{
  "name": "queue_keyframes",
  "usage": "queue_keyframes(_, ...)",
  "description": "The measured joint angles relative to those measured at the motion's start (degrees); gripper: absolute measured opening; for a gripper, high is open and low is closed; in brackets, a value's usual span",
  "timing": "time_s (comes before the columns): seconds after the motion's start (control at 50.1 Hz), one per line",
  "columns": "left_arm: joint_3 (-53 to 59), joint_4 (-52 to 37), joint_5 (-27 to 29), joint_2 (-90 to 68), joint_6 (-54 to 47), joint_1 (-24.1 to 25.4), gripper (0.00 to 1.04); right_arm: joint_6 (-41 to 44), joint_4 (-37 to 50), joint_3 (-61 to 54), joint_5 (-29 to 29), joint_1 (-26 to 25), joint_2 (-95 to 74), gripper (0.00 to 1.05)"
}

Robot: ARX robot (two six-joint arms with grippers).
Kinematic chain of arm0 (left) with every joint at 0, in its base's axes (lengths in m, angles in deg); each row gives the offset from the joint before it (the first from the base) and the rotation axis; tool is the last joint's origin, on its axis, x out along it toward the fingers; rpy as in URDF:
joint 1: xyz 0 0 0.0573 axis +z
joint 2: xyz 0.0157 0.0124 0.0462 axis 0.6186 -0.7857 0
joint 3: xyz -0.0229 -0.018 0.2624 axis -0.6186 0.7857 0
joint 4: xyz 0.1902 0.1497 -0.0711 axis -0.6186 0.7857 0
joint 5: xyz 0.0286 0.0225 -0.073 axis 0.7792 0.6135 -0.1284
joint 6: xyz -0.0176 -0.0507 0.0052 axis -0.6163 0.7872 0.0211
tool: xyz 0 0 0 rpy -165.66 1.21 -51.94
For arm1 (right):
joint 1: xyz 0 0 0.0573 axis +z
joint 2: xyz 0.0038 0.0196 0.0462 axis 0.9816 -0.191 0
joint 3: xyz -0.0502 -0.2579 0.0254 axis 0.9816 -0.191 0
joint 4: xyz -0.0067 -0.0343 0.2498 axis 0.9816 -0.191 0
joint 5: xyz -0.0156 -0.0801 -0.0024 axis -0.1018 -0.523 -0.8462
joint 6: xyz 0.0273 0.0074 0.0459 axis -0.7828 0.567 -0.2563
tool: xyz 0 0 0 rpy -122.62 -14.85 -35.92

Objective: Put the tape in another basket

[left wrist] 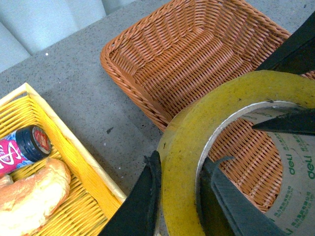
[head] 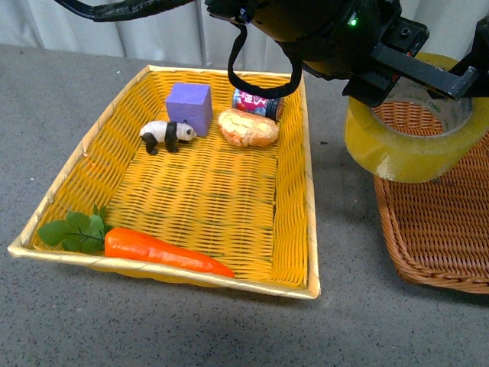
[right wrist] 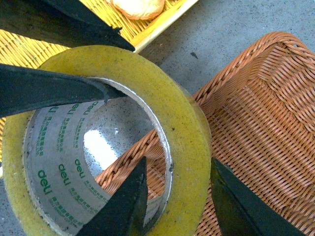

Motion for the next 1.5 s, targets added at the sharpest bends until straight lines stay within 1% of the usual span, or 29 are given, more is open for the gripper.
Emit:
queue_keyframes(0.06, 0.00, 0.09, 0.04, 0.00, 1.18, -0.13, 0.17, -0.26, 0.26, 0.00, -0.52, 0.00, -0.07, 0.21)
queue_keyframes(0.12, 0.00, 0.31, -1.79, 0.00, 1.68, -0.13, 0.28, 0.13, 0.35, 0.00, -0.63, -0.17, -0.31, 0.19)
queue_keyframes(0.14, 0.00, 0.37, -2.58, 0.02, 1.77, -0.07, 0.33, 0.26, 0.46, 0.00, -0.63, -0.46, -0.59, 0.17)
queue_keyframes(0.2, -0.02, 0.37, -3.21, 0.02, 1.90, -0.07, 0.44, 0.50, 0.55, 0.00, -0.85, -0.85, -1.05, 0.16)
queue_keyframes(0.22, -0.02, 0.37, -4.00, 0.02, 1.57, -0.04, 0.50, 0.52, 0.52, 0.00, -2.19, -0.90, -1.31, 0.16)
queue_keyframes(0.32, -0.02, -0.13, -6.29, 0.55, 0.48, -0.13, 0.62, 0.59, 0.70, 0.04, -5.44, -1.46, -2.40, 0.15)
queue_keyframes(0.419, -0.02, -1.66, -8.74, 1.44, 0.98, -0.22, 0.77, 0.59, 0.83, 0.04, -6.05, -2.69, -3.72, 0.15)
queue_keyframes(0.539, -0.11, -2.99, -8.96, 2.21, 1.79, -0.11, 0.93, 0.59, 1.29, 0.11, -6.78, -3.74, -4.17, 0.15)
queue_keyframes(0.599, -0.31, -3.02, -7.76, 2.29, 1.73, 0.04, 1.00, 0.59, 1.75, 0.31, -7.02, -4.55, -4.28, 0.15)
queue_keyframes(0.659, -0.37, -3.65, -5.18, 2.23, 1.92, 0.50, 0.97, 0.57, 2.43, 0.61, -8.00, -5.97, -4.55, 0.15)
queue_keyframes(0.779, -0.39, -7.65, 1.57, 1.73, 3.80, 2.38, 0.98, -0.09, 4.11, 0.98, -9.44, -8.70, -5.77, 0.15)
queue_keyframes(0.919, 1.53, -14.43, 10.73, 1.51, 8.81, 7.39, 0.98, -1.73, 6.47, 0.81, -10.86, -12.02, -8.55, 0.15)
queue_keyframes(0.978, 2.91, -15.54, 12.13, 1.51, 9.77, 8.81, 0.98, -1.86, 7.10, 0.39, -11.26, -12.59, -9.11, 0.15)
queue_keyframes(1.038, 5.92, -16.74, 13.84, 1.51, 12.09, 11.28, 0.98, -2.05, 8.33, -0.55, -11.96, -13.27, -9.94, 0.15)
queue_keyframes(1.198, 14.29, -21.73, 18.08, 2.12, 17.70, 17.03, 0.98, -4.20, 12.52, -1.81, -10.64, -13.44, -13.20, 0.15)
queue_keyframes(1.378, 19.65, -25.51, 21.84, 5.42, 21.79, 20.17, 0.98, -6.43, 15.56, -2.69, -11.13, -12.70, -16.02, 0.15)
queue_keyframes(1.458, 20.63, -26.16, 22.10, 6.21, 22.53, 20.48, 0.98, -6.97, 16.11, -3.13, -11.23, -12.68, -16.63, 0.25)
queue_keyframes(1.498, 21.38, -26.45, 22.03, 6.64, 23.19, 20.61, 0.98, -7.48, 17.05, -3.48, -11.52, -12.68, -16.76, 0.34)
